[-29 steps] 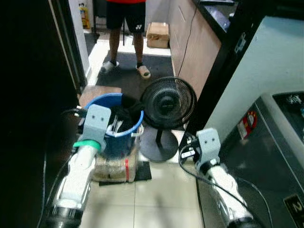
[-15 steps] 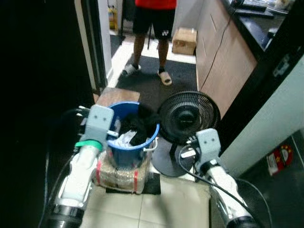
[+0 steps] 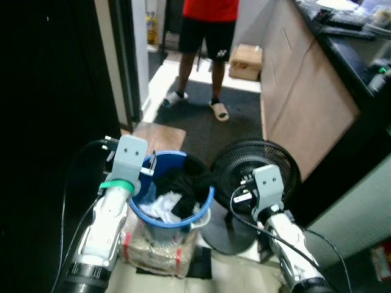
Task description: Clothes washing
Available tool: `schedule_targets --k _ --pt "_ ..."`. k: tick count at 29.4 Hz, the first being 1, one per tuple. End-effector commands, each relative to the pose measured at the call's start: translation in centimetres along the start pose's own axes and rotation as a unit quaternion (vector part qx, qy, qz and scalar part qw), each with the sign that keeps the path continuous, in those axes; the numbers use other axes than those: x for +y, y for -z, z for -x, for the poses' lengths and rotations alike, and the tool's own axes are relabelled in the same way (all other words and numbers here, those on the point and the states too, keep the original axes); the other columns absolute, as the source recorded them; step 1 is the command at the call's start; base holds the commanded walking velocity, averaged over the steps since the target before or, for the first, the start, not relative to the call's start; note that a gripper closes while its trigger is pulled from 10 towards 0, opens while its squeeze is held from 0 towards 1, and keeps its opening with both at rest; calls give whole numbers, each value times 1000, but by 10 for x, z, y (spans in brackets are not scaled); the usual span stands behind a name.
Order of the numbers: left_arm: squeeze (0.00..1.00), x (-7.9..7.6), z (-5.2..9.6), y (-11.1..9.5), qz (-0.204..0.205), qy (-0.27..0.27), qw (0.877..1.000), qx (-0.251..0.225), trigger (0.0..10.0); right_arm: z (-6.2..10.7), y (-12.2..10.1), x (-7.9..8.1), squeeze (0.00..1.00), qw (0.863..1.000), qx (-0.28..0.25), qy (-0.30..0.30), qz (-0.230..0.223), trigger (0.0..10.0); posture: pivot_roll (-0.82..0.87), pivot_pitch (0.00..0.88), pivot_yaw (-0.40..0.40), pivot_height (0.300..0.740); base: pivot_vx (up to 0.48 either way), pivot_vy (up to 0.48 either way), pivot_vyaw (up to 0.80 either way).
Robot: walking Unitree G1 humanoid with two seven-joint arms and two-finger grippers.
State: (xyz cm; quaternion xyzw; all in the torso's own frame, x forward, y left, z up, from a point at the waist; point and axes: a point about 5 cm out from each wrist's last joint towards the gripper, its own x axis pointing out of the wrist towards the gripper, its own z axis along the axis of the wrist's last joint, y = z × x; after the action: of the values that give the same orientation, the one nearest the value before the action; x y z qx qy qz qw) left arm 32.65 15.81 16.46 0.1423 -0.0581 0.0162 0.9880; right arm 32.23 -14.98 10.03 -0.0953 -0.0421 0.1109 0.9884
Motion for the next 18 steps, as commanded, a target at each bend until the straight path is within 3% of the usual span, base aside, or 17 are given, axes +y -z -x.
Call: schedule_targets --k 1,7,18 --pt "0 -4 1 1 -3 7 1000 1 10000 4 6 -2 0 1000 10 6 -4 10000 95 31 -9 740 461 0 0" --pt "0 -5 1 1 -1 7 1000 3 10000 3 6 -3 0 1000 10 9 -3 10000 94 31 -10 740 371 0 0" --pt "0 -8 1 2 1 13 1000 5 10000 3 6 -4 0 1000 11 11 -2 10000 93 33 -8 740 0 0 0"
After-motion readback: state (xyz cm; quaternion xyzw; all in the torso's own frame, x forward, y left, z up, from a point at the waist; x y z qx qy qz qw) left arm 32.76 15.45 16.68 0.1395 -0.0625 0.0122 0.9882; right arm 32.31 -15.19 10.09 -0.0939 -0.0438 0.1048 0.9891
